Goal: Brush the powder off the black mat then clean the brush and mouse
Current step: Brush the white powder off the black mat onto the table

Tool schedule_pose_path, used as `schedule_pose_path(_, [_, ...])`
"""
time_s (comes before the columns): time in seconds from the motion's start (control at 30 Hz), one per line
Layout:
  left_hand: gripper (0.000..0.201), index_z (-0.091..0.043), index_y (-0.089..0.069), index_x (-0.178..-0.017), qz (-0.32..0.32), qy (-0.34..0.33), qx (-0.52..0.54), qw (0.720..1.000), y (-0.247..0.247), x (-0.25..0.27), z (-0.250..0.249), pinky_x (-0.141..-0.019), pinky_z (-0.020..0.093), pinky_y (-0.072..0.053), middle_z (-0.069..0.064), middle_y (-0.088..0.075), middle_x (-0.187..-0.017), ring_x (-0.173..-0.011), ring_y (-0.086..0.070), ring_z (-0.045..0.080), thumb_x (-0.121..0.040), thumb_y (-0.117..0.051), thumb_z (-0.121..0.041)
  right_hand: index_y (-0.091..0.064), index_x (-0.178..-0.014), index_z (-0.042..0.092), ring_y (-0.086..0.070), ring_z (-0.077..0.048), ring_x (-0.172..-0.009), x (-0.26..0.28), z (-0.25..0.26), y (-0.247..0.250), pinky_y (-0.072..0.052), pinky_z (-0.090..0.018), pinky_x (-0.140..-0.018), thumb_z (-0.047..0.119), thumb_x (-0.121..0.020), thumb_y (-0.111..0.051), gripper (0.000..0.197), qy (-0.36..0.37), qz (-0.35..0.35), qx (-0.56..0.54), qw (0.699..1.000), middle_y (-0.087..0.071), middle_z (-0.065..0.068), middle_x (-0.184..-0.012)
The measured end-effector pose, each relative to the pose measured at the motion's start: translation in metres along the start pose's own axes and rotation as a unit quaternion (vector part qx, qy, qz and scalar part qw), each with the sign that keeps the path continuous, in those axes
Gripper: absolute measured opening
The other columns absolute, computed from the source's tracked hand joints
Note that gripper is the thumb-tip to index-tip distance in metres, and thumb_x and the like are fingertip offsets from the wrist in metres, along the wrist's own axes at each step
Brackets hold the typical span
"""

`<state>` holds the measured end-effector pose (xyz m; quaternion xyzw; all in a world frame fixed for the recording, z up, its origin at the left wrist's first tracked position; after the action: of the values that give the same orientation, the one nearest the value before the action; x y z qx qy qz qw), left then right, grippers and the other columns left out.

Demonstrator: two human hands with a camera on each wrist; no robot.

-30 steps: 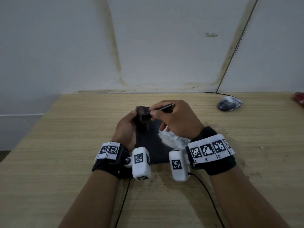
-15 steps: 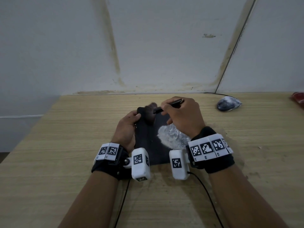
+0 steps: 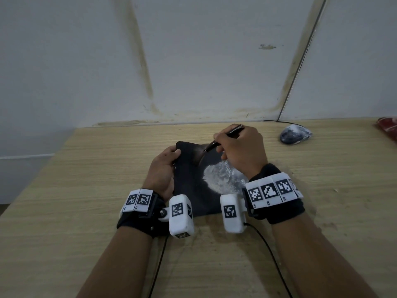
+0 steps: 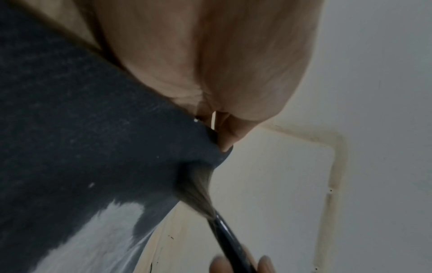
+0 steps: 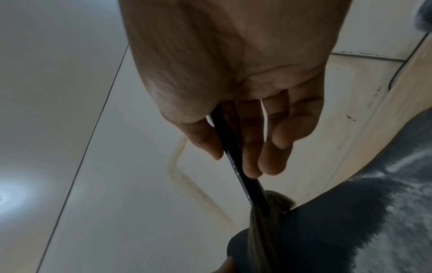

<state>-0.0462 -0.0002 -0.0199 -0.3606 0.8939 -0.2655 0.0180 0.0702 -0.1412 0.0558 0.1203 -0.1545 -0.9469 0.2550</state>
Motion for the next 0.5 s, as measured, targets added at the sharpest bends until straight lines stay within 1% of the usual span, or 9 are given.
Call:
schedule_pose_path(0.07, [0.021, -0.005, -0.066, -0.108, 0.004, 0.003, 0.007, 1.0, 0.001, 0.0, 0.001, -0.095, 0.05, -0.049, 0.016, -0.07, -0.098, -0.091, -0.066, 0.031, -0.097, -0.05, -0.012, -0.072, -0.07, 0.009, -0.07, -0.021, -0.057, -0.004, 0.001, 0.006, -0.061, -0.041, -0.065, 0.024, -0.084, -0.07, 0.021, 0.007, -0.04, -0.002, 0.999, -0.072, -0.003, -0.059])
schedule_pose_path(0.1, [0.021, -0.004, -0.066, -0.109, 0.003, 0.0, 0.009, 1.0, 0.001, 0.0, 0.0, -0.096, 0.05, -0.05, 0.016, -0.07, -0.099, -0.091, -0.066, 0.031, -0.097, -0.05, -0.012, -0.071, -0.069, 0.01, -0.07, -0.021, -0.056, -0.005, 0.002, 0.009, -0.061, -0.04, -0.064, 0.024, -0.083, -0.071, 0.02, 0.006, -0.052, -0.017, 0.998, -0.071, -0.003, -0.057])
schedule_pose_path(0.17, [0.022, -0.004, -0.065, -0.11, -0.008, -0.016, 0.007, 1.0, 0.004, 0.002, -0.003, -0.093, 0.047, -0.052, 0.016, -0.071, -0.101, -0.091, -0.068, 0.028, -0.097, -0.049, -0.01, -0.069, -0.068, 0.012, -0.064, -0.016, -0.049, -0.007, 0.004, 0.013, -0.056, -0.033, -0.054, 0.021, -0.084, -0.072, 0.019, -0.001, -0.06, -0.06, 0.996, -0.068, -0.002, -0.053])
schedule_pose_path(0.2, [0.022, -0.005, -0.065, -0.111, -0.017, -0.026, 0.0, 1.0, 0.006, 0.003, -0.006, -0.092, 0.044, -0.052, 0.016, -0.071, -0.105, -0.094, -0.068, 0.027, -0.097, -0.049, -0.009, -0.068, -0.069, 0.012, -0.061, -0.015, -0.047, -0.007, 0.006, 0.014, -0.052, -0.029, -0.05, 0.02, -0.085, -0.073, 0.018, -0.005, -0.058, -0.086, 0.995, -0.066, -0.002, -0.052])
schedule_pose_path(0.27, [0.022, -0.008, -0.066, -0.111, -0.03, -0.056, -0.034, 0.997, 0.013, 0.005, -0.015, -0.092, 0.04, -0.051, 0.014, -0.07, -0.114, -0.103, -0.065, 0.025, -0.098, -0.048, -0.008, -0.067, -0.075, 0.008, -0.058, -0.016, -0.047, -0.009, 0.009, 0.015, -0.046, -0.026, -0.046, 0.019, -0.085, -0.074, 0.016, -0.001, -0.044, -0.133, 0.99, -0.064, -0.005, -0.054])
schedule_pose_path(0.3, [0.022, -0.01, -0.066, -0.11, -0.036, -0.074, -0.059, 0.995, 0.015, 0.007, -0.021, -0.093, 0.038, -0.049, 0.011, -0.07, -0.116, -0.108, -0.064, 0.024, -0.098, -0.048, -0.007, -0.068, -0.08, 0.003, -0.057, -0.017, -0.047, -0.009, 0.011, 0.015, -0.045, -0.024, -0.045, 0.018, -0.086, -0.074, 0.017, 0.007, -0.034, -0.146, 0.989, -0.063, -0.007, -0.056])
schedule_pose_path(0.37, [0.022, -0.015, -0.068, -0.108, -0.048, -0.11, -0.109, 0.987, 0.015, 0.011, -0.035, -0.101, 0.038, -0.047, 0.005, -0.071, -0.117, -0.117, -0.063, 0.021, -0.098, -0.049, -0.007, -0.067, -0.089, -0.007, -0.055, -0.015, -0.044, -0.011, 0.016, 0.016, -0.043, -0.02, -0.042, 0.015, -0.088, -0.073, 0.023, 0.024, -0.006, -0.157, 0.987, -0.062, -0.01, -0.058])
schedule_pose_path(0.43, [0.022, -0.02, -0.07, -0.104, -0.047, -0.14, -0.146, 0.978, 0.007, 0.017, -0.05, -0.108, 0.039, -0.043, 0.003, -0.072, -0.12, -0.121, -0.062, 0.017, -0.097, -0.053, -0.008, -0.066, -0.09, -0.012, -0.054, -0.014, -0.042, -0.012, 0.022, 0.016, -0.042, -0.019, -0.041, 0.013, -0.088, -0.074, 0.026, 0.037, 0.017, -0.161, 0.986, -0.061, -0.011, -0.058])
schedule_pose_path(0.5, [0.021, -0.021, -0.071, -0.103, -0.023, -0.168, -0.176, 0.97, -0.008, 0.026, -0.062, -0.107, 0.039, -0.043, 0.002, -0.073, -0.117, -0.119, -0.063, 0.016, -0.096, -0.055, -0.008, -0.066, -0.087, -0.011, -0.053, -0.014, -0.04, -0.013, 0.026, 0.015, -0.041, -0.02, -0.04, 0.014, -0.086, -0.076, 0.027, 0.041, 0.032, -0.159, 0.986, -0.06, -0.01, -0.055])
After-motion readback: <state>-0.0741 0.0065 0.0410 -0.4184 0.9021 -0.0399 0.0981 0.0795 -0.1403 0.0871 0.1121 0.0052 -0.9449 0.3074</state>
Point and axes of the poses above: each hand's wrist, its own x-axis away from the middle knuckle, its own y-axis out of the back of the hand, z = x × y, the point moved 1 cm from there along -x, towards the middle knuckle
